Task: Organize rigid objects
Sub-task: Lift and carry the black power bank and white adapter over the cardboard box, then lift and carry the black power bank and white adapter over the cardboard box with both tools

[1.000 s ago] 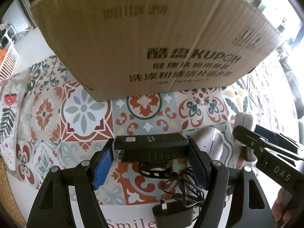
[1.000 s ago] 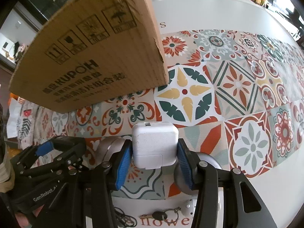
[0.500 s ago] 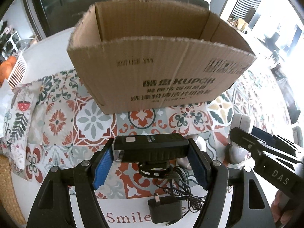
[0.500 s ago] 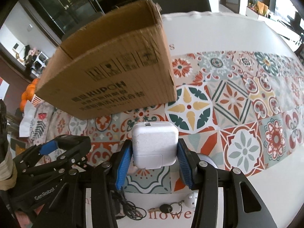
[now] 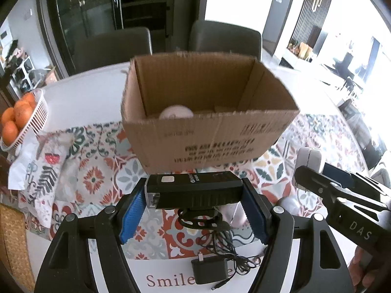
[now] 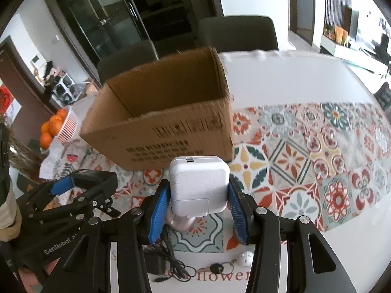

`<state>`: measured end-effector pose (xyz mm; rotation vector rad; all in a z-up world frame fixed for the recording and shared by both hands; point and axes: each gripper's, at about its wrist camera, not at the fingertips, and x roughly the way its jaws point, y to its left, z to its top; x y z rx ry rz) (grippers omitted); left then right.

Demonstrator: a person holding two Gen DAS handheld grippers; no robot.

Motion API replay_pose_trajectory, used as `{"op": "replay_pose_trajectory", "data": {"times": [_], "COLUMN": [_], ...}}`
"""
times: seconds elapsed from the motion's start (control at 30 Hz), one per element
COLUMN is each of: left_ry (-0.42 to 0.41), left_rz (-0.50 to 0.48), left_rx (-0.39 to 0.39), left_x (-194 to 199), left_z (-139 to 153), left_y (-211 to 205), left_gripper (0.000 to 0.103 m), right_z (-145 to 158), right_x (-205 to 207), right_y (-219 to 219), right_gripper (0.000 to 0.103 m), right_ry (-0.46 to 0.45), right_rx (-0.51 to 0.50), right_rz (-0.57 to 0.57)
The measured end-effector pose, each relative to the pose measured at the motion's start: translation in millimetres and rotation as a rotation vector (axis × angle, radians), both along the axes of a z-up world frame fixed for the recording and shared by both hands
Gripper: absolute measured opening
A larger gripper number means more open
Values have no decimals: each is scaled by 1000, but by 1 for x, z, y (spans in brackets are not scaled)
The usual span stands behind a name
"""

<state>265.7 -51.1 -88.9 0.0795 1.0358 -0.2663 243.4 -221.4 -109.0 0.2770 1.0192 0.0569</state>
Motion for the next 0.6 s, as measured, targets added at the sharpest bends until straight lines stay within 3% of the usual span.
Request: {"op": "replay_pose_trajectory", "data": {"times": [0.23, 0.6], "left_ry": [-78, -134], "left_rz": [-2, -8], "left_rx": [-29, -45], "left_x": [-6, -1], "left_z": [31, 60], "left_y": [2, 2], "left_gripper": [73, 73], "right_z": [29, 60], "right_x": [-3, 2], "right_y": [2, 6], "right_gripper": [48, 48], "right_ry": [-77, -153], "right_rx": [5, 16], "right_rz": [16, 36]}}
